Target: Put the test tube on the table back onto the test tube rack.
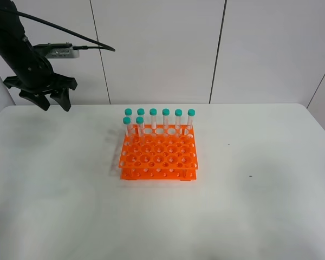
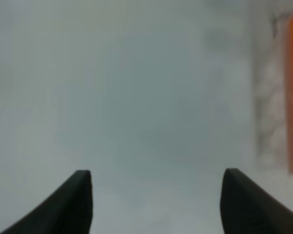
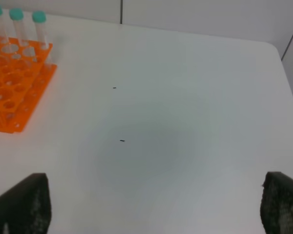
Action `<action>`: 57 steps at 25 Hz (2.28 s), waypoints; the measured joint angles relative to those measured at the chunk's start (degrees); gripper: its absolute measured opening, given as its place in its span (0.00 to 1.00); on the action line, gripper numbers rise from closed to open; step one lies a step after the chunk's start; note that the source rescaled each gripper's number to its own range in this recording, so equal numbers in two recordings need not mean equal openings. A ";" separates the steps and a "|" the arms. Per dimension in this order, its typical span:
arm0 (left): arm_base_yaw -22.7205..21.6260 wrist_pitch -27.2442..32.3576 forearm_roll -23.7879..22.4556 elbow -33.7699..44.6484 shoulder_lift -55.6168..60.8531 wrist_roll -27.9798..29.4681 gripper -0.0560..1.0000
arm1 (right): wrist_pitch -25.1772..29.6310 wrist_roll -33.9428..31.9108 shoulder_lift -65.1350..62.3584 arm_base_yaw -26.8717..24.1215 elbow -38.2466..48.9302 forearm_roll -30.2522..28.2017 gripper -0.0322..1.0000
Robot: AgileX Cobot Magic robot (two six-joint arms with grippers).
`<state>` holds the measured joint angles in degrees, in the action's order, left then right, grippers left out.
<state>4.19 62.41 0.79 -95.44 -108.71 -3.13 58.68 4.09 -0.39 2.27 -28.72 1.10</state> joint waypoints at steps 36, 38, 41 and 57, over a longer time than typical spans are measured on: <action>-2.80 4.92 -4.12 54.02 50.18 4.03 0.95 | 0.00 0.00 0.00 0.00 0.00 0.04 0.94; -2.80 3.63 -4.12 57.61 56.61 4.08 0.95 | 0.00 0.00 0.00 0.00 0.00 0.04 0.94; -2.80 0.12 -3.59 61.52 65.45 4.20 0.95 | 0.00 0.00 0.00 0.00 0.00 0.04 0.94; -2.80 -1.90 -2.60 67.08 98.27 4.20 0.95 | 0.00 0.00 0.00 0.00 0.00 0.04 0.94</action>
<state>1.40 60.51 -1.81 -28.35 -10.44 1.07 58.68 4.09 -0.39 2.27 -28.72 1.14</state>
